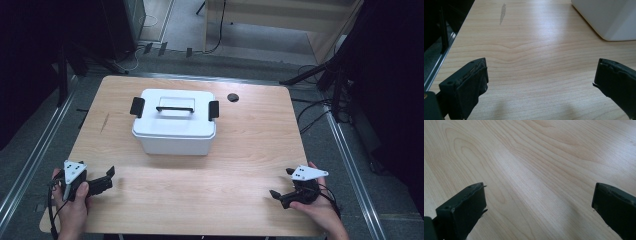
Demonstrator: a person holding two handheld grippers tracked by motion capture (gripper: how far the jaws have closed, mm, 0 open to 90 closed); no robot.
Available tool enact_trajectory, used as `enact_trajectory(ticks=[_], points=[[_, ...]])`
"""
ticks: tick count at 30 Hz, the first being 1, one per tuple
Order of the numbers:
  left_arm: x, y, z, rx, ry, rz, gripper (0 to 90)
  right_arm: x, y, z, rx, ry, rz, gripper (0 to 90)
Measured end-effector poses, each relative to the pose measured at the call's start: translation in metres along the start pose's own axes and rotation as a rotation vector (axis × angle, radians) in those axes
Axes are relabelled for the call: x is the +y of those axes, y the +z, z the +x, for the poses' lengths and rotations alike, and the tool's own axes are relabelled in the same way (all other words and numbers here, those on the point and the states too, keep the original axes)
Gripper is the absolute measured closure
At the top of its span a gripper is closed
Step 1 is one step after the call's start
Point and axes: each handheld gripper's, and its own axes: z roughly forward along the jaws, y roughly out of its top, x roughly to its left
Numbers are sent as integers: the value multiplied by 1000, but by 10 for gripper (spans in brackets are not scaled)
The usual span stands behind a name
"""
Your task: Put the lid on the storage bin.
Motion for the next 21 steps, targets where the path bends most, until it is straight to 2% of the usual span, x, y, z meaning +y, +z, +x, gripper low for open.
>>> enact_trajectory(ticks=[3, 5, 13, 16, 21], points=[[0, 1, 1, -3, -12, 6, 0, -6, 3, 1, 0, 9, -4, 0], [1, 1, 1, -5, -13, 12, 0, -7, 1, 2, -7, 13, -33, 0], [1, 2, 0, 3, -4, 18, 0, -15, -5, -7, 26, 100, -118, 0], [1, 2, 0, 8, -3, 20, 0, -17, -7, -9, 19, 114, -144, 0], [1, 3, -1, 10, -3, 28, 0, -18, -7, -11, 35, 133, -150, 0]])
